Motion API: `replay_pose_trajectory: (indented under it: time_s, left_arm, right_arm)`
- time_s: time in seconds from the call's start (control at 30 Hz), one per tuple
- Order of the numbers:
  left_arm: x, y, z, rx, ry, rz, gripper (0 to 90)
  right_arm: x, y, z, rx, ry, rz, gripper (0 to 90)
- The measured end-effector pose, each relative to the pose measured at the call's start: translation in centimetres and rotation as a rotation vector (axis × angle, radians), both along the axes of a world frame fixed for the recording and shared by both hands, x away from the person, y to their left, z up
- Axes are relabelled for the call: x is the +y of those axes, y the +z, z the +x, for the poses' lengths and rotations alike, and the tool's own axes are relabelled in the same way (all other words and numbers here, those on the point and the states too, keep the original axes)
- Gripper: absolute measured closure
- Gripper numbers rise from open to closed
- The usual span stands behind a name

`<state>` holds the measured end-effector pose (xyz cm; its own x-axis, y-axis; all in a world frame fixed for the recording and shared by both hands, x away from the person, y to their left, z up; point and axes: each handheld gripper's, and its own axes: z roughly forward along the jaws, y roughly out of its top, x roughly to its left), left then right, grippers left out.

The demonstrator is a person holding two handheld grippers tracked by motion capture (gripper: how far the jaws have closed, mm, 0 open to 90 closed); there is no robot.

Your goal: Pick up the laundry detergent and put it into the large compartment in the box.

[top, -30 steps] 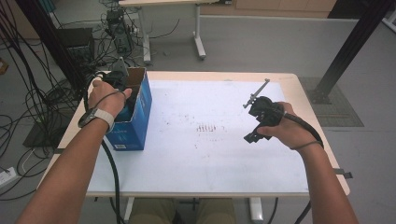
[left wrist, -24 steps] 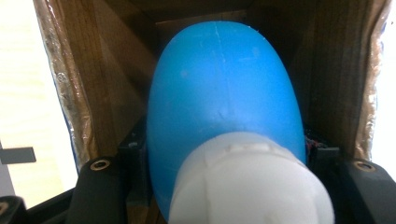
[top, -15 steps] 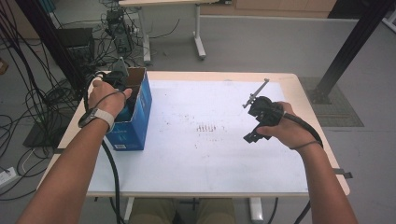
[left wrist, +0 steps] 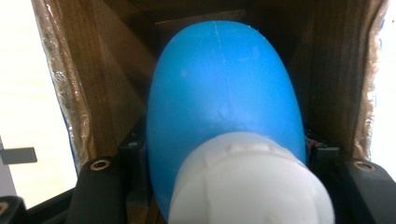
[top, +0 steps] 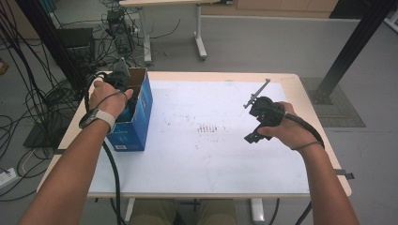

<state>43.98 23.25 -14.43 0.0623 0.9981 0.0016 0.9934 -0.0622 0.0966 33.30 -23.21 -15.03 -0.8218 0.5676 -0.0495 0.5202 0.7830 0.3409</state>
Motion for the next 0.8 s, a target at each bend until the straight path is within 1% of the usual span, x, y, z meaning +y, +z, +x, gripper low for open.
replay_pose_trajectory:
  time_s: [0.17,0.8]
  left_arm:
    - [0.04,0.03,0.1,0.006,0.0,-0.001,37.2]
    - [-0.02,0.01,0.14,0.007,-0.001,0.001,37.2]
  right_arm:
    - [-0.09,0.06,-0.06,0.0,-0.003,-0.001,12.9]
    - [0.11,0.15,0.05,0.0,0.002,-0.003,13.0]
